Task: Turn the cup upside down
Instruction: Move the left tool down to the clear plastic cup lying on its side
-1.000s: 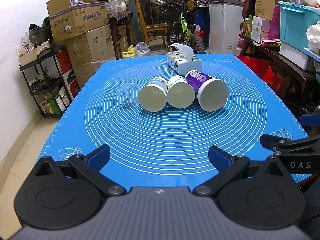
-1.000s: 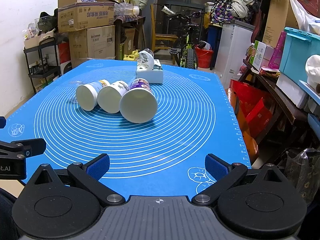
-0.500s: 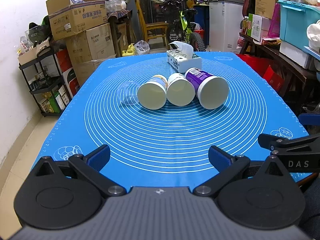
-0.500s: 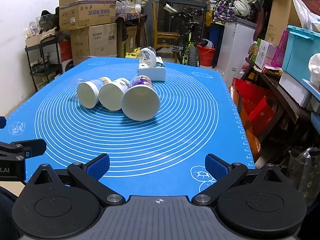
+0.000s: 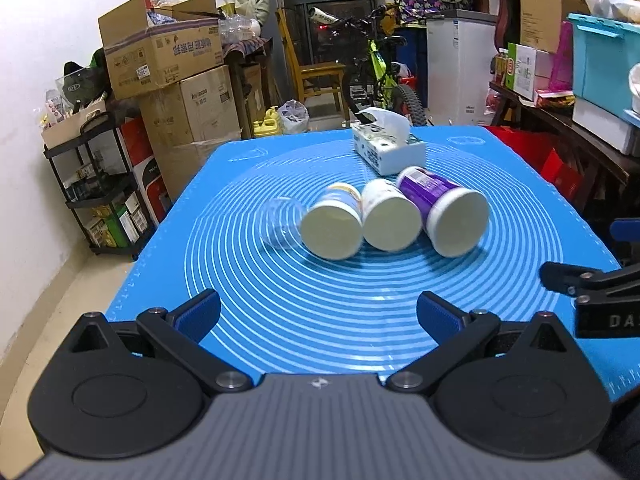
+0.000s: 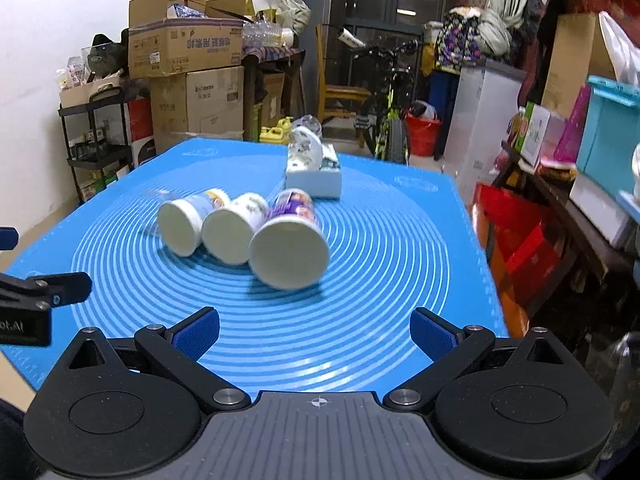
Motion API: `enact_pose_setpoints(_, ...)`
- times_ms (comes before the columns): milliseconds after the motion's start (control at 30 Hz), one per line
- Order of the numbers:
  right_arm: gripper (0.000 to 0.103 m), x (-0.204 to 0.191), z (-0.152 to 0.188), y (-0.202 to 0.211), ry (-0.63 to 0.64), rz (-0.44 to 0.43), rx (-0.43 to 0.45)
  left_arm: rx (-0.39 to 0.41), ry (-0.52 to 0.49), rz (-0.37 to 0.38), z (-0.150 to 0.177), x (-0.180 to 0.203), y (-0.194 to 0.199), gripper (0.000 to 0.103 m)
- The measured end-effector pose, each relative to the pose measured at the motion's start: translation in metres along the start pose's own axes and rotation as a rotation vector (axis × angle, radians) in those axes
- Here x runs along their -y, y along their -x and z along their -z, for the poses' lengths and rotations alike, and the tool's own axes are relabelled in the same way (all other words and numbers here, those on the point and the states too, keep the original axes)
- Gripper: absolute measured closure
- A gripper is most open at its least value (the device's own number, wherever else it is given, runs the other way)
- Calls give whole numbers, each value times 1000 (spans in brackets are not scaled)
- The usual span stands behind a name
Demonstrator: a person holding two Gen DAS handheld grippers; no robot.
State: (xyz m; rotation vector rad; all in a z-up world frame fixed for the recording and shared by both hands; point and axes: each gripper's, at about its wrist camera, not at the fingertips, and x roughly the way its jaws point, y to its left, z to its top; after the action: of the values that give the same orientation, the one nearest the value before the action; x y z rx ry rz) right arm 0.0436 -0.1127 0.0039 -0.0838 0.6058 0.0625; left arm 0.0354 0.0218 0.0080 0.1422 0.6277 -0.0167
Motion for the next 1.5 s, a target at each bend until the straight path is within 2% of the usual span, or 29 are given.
enact_pose_setpoints(233, 2, 10, -24, -19, -45, -15, 37, 34, -18, -35, -25, -18, -26, 0)
enact_pose_setpoints(400, 2, 19, -36, -37, -65, -4, 48, 22, -44, -48, -38, -27, -55, 0)
enact_pose_setpoints(500, 2, 24, -43, -48, -82, 4, 47, -3, 6, -53, -48, -39, -79, 0)
enact_pose_setpoints(633, 2, 32, -49, -61, -100, 0, 50, -31, 149, -42, -62, -64, -113, 0)
enact_pose_setpoints(800, 2, 32, -57, -77, -103, -3, 51, -94, 235, 2, -76, -83, -153, 0)
enact_pose_setpoints(1000, 2, 21, -76, -97, -82, -29, 65, -137, 207, 23, -77, -84, -176, 0)
enact_pose_setpoints(1233, 2, 3, -84, -114, -85, -55, 49, -190, 238, 48, -74, -91, -202, 1)
enact_pose_setpoints(1367, 2, 1, -82, -119, -81, -46, 34, -224, 281, 124, -75, -96, -210, 15)
enact_pose_setpoints(1500, 2, 4, -82, -119, -97, -36, 34, -250, 288, 136, -75, -95, -214, 15)
